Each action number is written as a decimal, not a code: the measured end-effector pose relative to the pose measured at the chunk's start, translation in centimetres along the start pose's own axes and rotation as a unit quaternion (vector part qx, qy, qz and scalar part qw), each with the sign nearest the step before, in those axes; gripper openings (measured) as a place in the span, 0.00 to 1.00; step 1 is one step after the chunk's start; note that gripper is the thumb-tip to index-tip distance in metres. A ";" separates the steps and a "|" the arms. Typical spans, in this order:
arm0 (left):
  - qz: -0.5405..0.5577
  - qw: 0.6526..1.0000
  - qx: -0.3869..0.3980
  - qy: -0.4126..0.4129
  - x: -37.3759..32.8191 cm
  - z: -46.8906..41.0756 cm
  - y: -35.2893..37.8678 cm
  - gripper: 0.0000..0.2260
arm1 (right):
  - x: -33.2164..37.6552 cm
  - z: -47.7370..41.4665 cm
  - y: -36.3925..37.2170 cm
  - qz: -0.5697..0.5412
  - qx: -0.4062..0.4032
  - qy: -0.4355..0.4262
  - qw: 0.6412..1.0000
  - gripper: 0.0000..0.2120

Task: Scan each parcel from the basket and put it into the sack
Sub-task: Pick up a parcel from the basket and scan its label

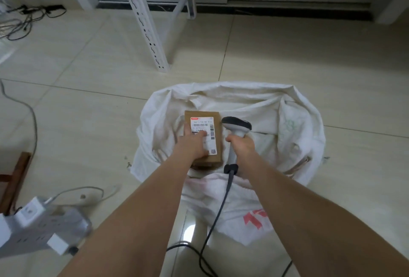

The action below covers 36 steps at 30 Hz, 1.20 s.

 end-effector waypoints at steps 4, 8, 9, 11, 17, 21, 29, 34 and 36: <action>-0.002 0.998 -0.027 -0.050 -1.3 0.4 -0.7 0.32 | -0.9 -0.6 -2.9 0.024 -0.016 0.004 1.000 0.16; -0.032 0.998 -0.028 -0.039 -4.5 1.0 0.4 0.40 | -1.7 -0.7 -2.5 0.044 0.016 0.018 0.999 0.21; -0.030 0.999 -0.020 -0.037 -4.8 0.9 0.9 0.41 | -2.0 -0.8 -2.4 0.054 0.018 0.018 0.998 0.22; -0.017 0.999 -0.014 -0.050 -4.1 0.7 1.4 0.44 | -2.5 -1.0 -2.7 0.066 0.022 0.019 0.997 0.22; -0.030 0.995 -0.005 -0.096 -2.1 0.9 1.1 0.43 | -4.0 -1.4 -3.5 0.043 0.036 0.038 0.998 0.20; -0.047 0.994 0.031 -0.089 -2.4 1.1 0.5 0.40 | -3.4 -0.9 -3.1 0.004 0.042 0.017 0.999 0.15; -0.052 0.997 -0.007 -0.049 -6.2 6.5 -6.1 0.24 | 0.5 6.3 -5.2 -0.124 0.067 0.028 0.990 0.04; -0.098 0.995 0.023 0.008 -10.6 12.4 -10.7 0.20 | 4.6 14.1 -9.1 -0.153 0.037 0.039 0.987 0.07; -0.111 0.993 0.026 0.017 -12.6 15.2 -12.9 0.18 | 6.4 17.6 -10.8 -0.161 0.028 0.039 0.986 0.06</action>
Point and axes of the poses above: each hand's wrist, its own z-axis away from the middle knuckle, its own y-axis out of the palm, x = y × z, the point moved 5 cm from there along -z, towards the middle knuckle, and after that the axes turned 7 degrees about x, right-handed, at the moved point
